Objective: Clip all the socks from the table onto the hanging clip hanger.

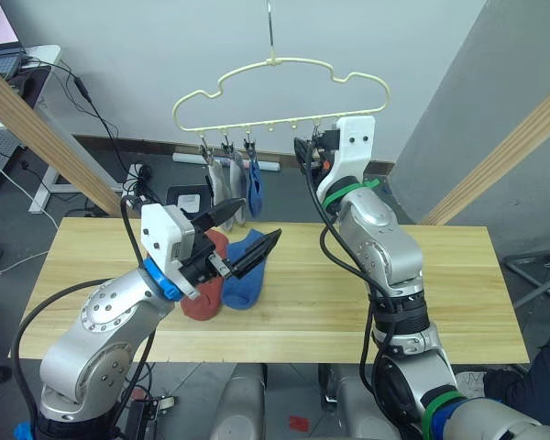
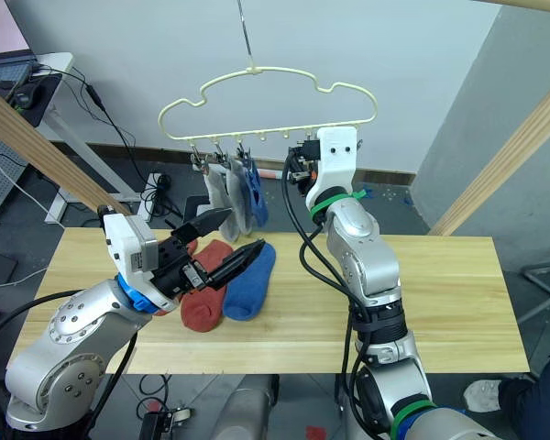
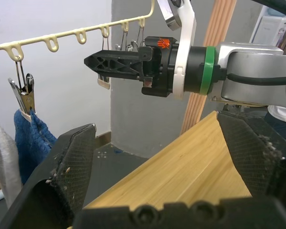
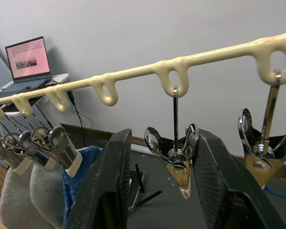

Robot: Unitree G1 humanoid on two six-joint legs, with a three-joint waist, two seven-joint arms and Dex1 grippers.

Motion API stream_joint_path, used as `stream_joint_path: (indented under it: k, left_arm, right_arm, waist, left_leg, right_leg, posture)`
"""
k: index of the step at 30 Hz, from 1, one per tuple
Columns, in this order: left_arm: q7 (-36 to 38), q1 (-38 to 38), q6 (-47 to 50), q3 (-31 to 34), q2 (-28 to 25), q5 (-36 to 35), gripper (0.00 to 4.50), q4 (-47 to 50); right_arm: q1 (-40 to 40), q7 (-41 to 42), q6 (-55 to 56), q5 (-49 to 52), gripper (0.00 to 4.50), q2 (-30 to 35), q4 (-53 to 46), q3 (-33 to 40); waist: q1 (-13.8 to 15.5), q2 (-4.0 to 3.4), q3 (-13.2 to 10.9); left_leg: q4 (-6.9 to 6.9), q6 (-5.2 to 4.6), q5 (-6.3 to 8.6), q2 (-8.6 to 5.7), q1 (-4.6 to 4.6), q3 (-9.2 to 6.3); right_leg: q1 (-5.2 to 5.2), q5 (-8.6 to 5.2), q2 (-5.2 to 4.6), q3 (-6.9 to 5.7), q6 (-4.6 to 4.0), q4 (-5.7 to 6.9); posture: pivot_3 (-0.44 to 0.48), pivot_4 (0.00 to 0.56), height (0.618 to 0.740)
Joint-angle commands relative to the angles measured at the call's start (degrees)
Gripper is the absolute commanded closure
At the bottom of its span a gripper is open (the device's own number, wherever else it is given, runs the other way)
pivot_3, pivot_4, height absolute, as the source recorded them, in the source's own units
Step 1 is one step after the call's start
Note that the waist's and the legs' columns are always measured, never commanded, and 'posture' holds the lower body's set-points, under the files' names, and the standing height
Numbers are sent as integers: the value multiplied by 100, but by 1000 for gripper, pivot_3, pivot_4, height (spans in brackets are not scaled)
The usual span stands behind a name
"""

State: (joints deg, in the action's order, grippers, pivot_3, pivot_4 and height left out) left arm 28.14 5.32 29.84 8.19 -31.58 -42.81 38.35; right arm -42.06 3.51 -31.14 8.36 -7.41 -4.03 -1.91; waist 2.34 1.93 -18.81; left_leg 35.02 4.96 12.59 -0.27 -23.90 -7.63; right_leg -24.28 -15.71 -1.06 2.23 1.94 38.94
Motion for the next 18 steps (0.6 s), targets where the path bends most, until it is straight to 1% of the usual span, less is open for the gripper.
stream_joint_path:
  k: [1, 9, 12, 15, 17, 18]
  left_arm:
    - [-9, -11, -55, 80, 13, -101, 0, 286]
    - [8, -12, -65, 31, 23, -69, 0, 292]
    - [10, -3, -58, 16, 25, -63, 0, 288]
    - [-8, 12, -56, -2, 39, -47, 0, 280]
    - [-31, -1, -51, -23, 57, -35, 0, 296]
    - [-41, -11, -51, -36, 68, -26, 0, 303]
  right_arm:
    - [-177, 23, 162, 114, 2626, -151, -106, -63]
    - [-187, 24, 161, 154, 2626, -153, -67, -27]
    - [-163, -6, 137, 208, 3204, -182, -64, 18]
    - [-164, -16, 151, 271, 4035, -166, -60, 58]
    - [-171, 3, 155, 352, 4424, -144, -77, 103]
    - [-173, 22, 158, 390, 4499, -134, -85, 123]
  waist:
    - [0, 0, 0]
    - [2, 0, 0]
    - [3, -1, 0]
    - [3, -1, 0]
    - [4, -1, 0]
    - [4, -1, 0]
  left_leg:
    - [0, 0, 0, 0, 0, 0]
    - [-2, 0, 0, 0, 0, 0]
    - [-2, 0, 0, 0, 0, 0]
    - [-3, 0, 0, 0, 0, 0]
    - [-3, 0, 0, 0, 0, 0]
    - [-3, 0, 0, 0, 0, 0]
  right_leg:
    - [0, 0, 0, 0, 0, 0]
    - [-1, 0, 0, 0, 0, -1]
    - [-1, 0, 0, 0, 0, -1]
    - [-1, 0, 0, 0, 0, -1]
    - [-1, 0, 0, 1, 0, -1]
    - [-1, 0, 0, 0, 0, -1]
  posture:
    - [243, 337, 740]
    - [242, 337, 740]
    - [244, 335, 740]
    - [244, 335, 740]
    - [241, 333, 740]
    - [241, 333, 740]
